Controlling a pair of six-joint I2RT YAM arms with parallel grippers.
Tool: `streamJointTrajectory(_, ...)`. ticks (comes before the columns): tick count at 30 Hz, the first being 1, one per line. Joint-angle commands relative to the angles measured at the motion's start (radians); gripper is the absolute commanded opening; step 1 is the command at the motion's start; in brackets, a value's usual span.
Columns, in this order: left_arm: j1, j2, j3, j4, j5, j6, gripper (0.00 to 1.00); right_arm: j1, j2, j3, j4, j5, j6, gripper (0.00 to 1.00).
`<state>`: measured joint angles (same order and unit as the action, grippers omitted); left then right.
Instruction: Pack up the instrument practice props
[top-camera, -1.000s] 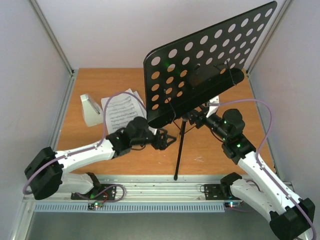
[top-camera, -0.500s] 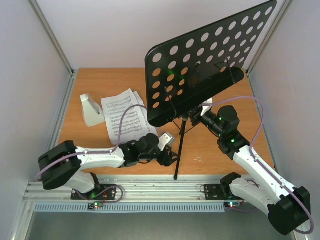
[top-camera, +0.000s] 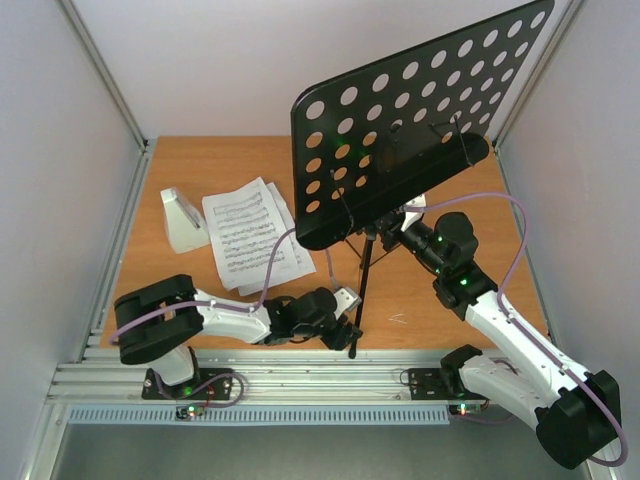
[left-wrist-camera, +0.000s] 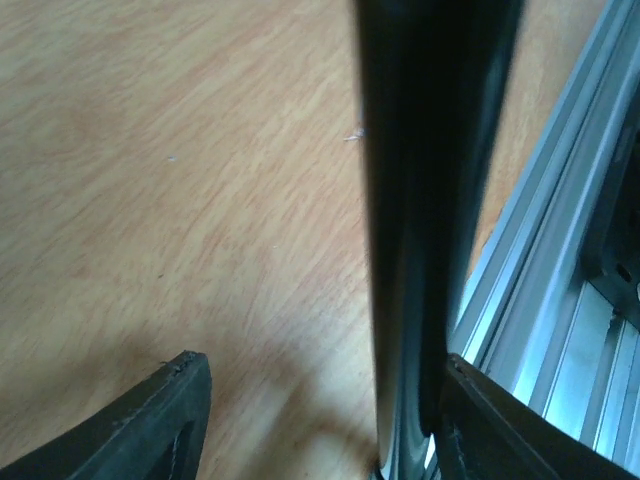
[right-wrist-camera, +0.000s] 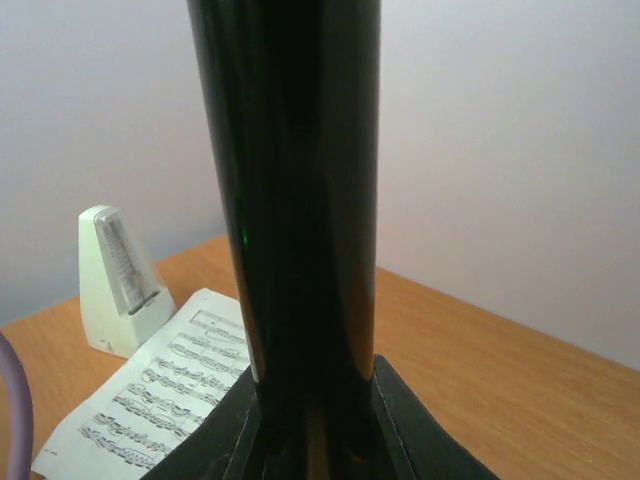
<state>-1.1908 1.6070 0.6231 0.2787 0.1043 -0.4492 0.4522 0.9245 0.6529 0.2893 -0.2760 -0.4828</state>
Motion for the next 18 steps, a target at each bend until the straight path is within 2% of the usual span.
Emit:
streamJointTrajectory(1,-0.015,0.04,0.035,0.088,-0.052,-0.002,0.56,-0.004,-0.009,0.001,0.079,0.092,0.107,0.01)
streamJointTrajectory(6,-0.015,0.083,0.059,0.104,-0.043,0.004,0.38,-0.006,-0.009,0.004,0.085,0.098,0.109,0.01)
streamJointTrajectory(12,-0.015,0.09,0.076,0.104,-0.072,0.012,0.11,-0.005,-0.015,0.022,0.063,0.091,0.112,0.01)
streamJointTrajectory(15,-0.015,0.056,0.077,0.093,-0.101,0.033,0.02,-0.006,-0.019,0.037,0.036,0.084,0.113,0.01)
streamJointTrajectory(18,-0.015,0.015,0.095,0.064,-0.146,0.084,0.01,-0.005,-0.024,0.04,0.015,0.074,0.118,0.01)
